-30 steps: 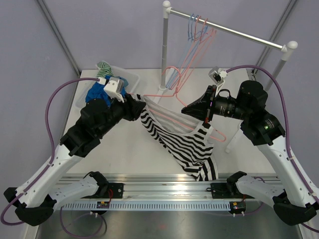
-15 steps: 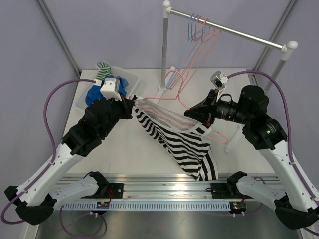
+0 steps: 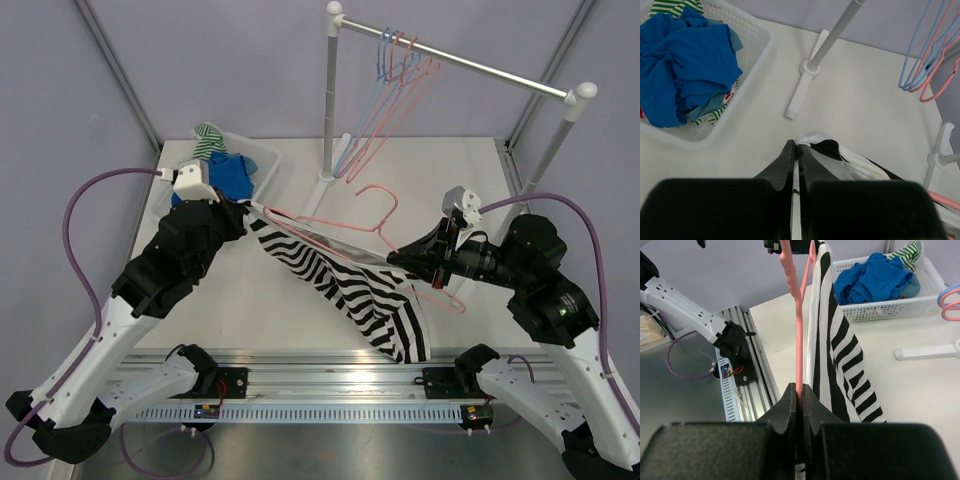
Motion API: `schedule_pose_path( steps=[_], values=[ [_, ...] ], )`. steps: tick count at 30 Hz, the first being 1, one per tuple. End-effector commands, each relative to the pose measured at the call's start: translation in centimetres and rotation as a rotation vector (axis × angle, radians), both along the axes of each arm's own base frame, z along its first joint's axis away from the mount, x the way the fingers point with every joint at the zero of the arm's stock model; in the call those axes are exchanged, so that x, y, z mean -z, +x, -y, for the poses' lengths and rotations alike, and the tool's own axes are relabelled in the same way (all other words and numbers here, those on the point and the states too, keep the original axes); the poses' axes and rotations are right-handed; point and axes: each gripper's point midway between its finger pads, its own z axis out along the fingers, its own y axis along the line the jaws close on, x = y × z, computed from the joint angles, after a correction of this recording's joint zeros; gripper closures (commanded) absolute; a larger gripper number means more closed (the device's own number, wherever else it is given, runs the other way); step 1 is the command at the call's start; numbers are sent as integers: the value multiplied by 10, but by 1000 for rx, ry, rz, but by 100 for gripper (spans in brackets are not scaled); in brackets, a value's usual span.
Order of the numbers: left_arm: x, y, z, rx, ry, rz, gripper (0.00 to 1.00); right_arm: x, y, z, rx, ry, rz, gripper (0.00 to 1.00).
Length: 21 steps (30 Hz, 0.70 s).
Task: Remove the tank top from the hanger
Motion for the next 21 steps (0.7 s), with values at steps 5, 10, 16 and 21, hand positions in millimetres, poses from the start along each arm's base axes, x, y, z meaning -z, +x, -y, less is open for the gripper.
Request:
schedule_pose_path(
  steps=[5,10,16,21],
  values=[
    [-4,-5,-18,-28,-42,45,100,-45,-3,-7,-33,203,210,100],
    [-9,-41,28,313,-153,129,100,-79,31,-16,35,509,176,100],
    [46,-68,72,600,-128,-38,100,-152,20,-10,-96,917,388,100],
    [90,-71,58,537,-21,-179,100,-184,19,-20,-112,932,443,100]
  ],
)
